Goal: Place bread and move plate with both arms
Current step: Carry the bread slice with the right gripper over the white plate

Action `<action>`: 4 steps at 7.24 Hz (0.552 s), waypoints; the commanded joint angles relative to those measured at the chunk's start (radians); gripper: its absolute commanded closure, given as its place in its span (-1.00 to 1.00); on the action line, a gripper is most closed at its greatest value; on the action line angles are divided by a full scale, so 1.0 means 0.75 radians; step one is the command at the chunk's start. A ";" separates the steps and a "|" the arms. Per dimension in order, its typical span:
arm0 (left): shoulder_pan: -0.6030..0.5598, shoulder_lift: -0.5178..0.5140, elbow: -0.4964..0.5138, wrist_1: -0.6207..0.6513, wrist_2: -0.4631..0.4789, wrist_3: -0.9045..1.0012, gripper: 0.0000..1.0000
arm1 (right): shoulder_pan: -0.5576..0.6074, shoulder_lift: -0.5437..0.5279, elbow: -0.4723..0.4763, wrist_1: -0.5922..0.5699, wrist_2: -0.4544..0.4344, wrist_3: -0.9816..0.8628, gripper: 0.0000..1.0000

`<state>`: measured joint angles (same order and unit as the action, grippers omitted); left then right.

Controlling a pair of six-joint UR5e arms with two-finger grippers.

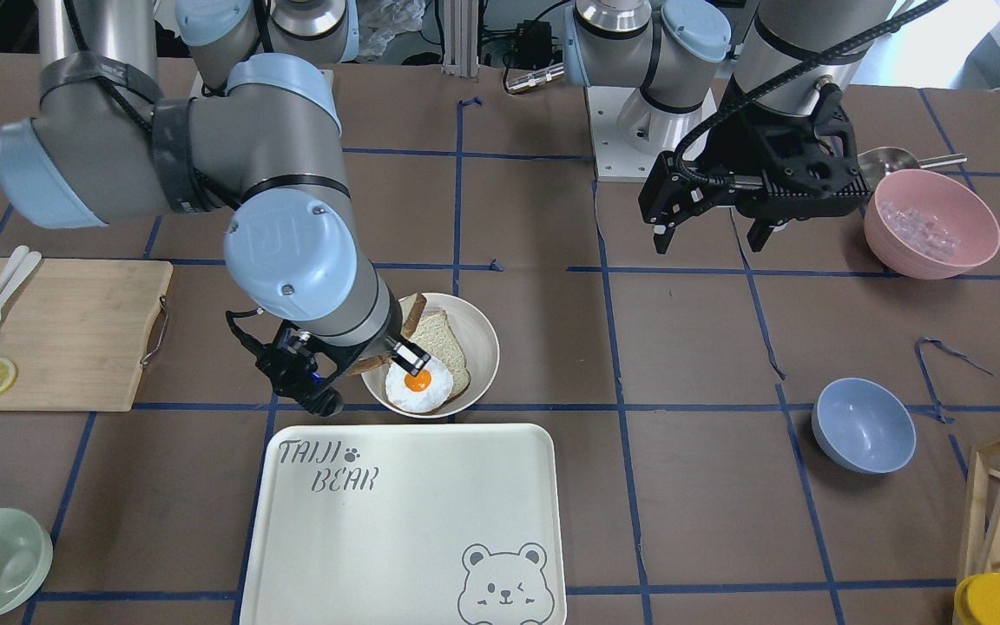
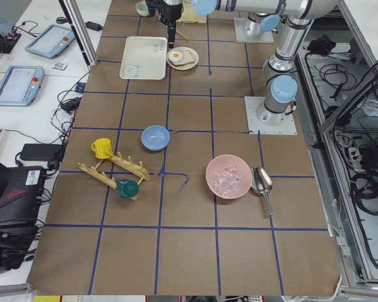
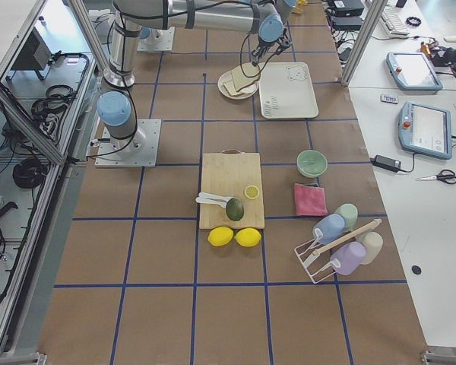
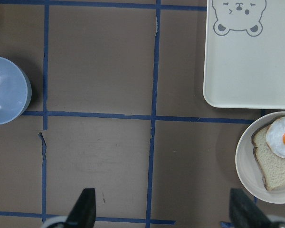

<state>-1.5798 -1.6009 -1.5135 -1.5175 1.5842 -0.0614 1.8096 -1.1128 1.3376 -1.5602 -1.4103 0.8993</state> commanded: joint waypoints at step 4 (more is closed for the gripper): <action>0.002 0.001 -0.003 0.001 0.001 0.002 -1.00 | 0.089 0.109 0.006 -0.047 -0.001 0.024 1.00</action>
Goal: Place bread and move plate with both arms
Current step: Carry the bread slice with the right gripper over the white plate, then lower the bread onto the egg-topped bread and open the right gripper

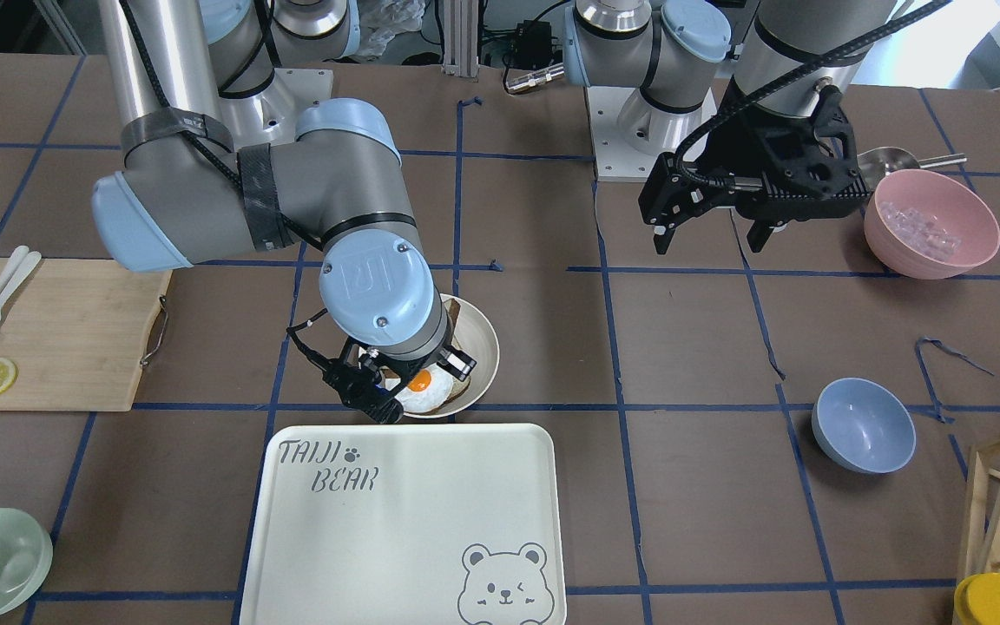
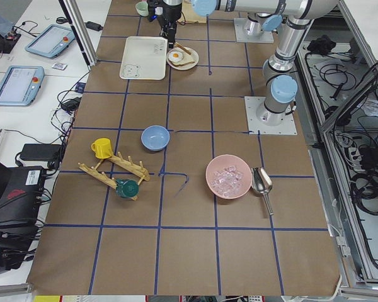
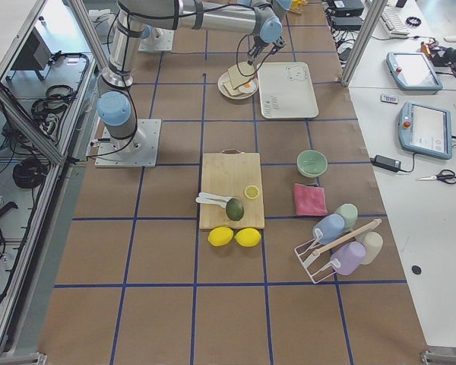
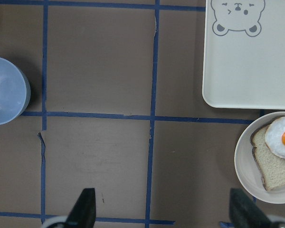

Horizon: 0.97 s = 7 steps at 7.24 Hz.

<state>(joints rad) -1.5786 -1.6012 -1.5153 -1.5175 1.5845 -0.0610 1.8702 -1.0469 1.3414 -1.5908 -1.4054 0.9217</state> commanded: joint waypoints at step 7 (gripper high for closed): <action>0.000 0.000 0.000 0.001 0.000 0.004 -1.00 | 0.008 0.068 0.003 -0.196 -0.038 -0.020 -0.24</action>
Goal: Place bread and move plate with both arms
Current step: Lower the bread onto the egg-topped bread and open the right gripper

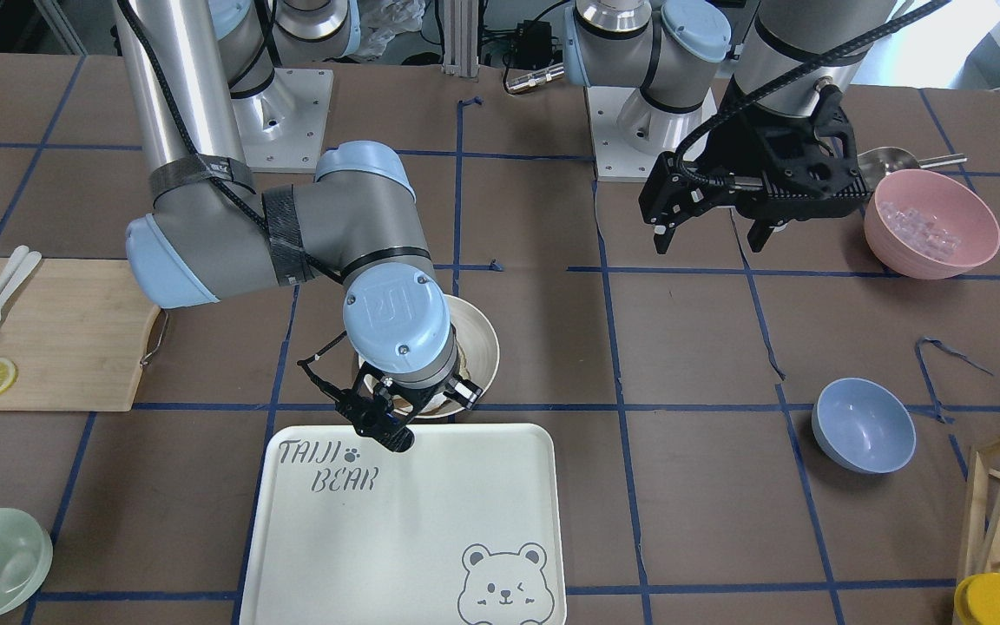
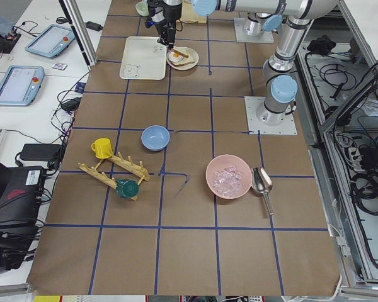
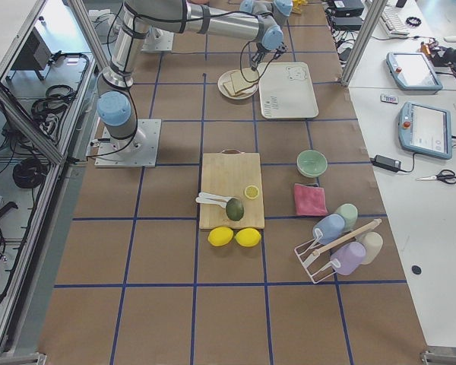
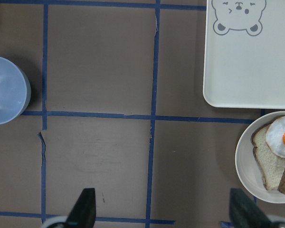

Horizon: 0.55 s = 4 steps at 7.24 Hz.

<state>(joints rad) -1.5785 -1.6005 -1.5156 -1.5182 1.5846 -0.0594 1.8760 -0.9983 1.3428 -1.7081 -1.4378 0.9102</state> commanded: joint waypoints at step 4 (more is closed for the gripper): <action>0.000 -0.001 0.000 0.001 0.000 0.002 -1.00 | -0.002 -0.041 0.052 -0.023 -0.009 -0.011 -0.79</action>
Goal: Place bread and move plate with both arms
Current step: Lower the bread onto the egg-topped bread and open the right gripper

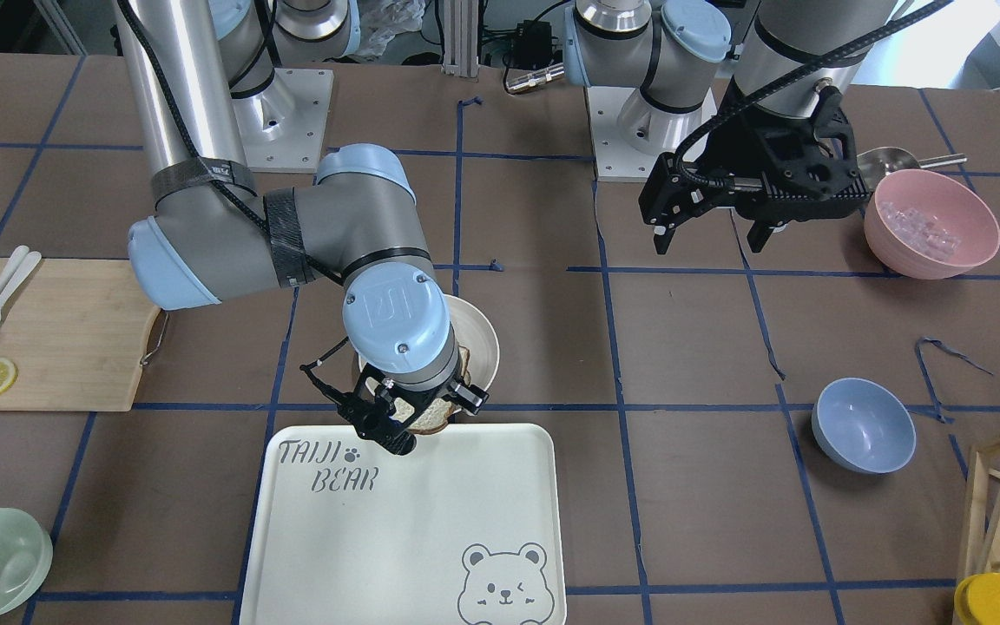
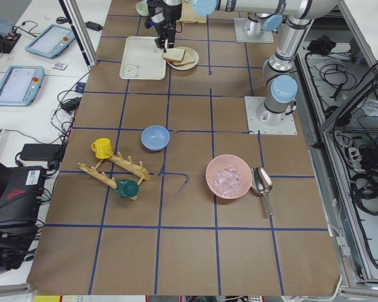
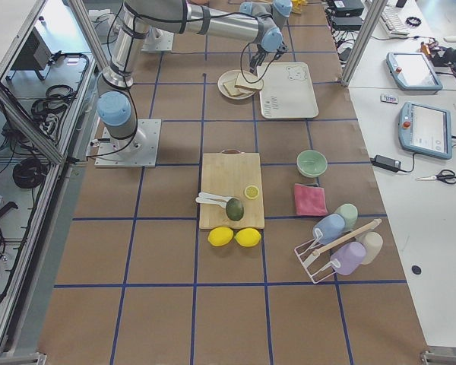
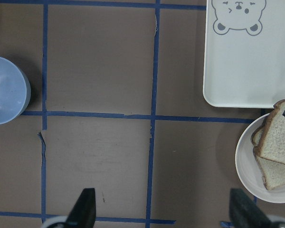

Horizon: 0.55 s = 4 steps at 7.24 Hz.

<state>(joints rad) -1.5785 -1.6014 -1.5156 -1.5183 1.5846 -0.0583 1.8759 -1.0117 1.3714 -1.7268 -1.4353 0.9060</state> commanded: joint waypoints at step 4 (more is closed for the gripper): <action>0.000 0.000 -0.002 0.000 0.000 0.004 -1.00 | -0.093 -0.170 0.027 0.001 -0.080 -0.166 -1.00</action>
<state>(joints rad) -1.5785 -1.6015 -1.5168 -1.5175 1.5846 -0.0550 1.8473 -1.0938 1.3871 -1.7308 -1.4613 0.8651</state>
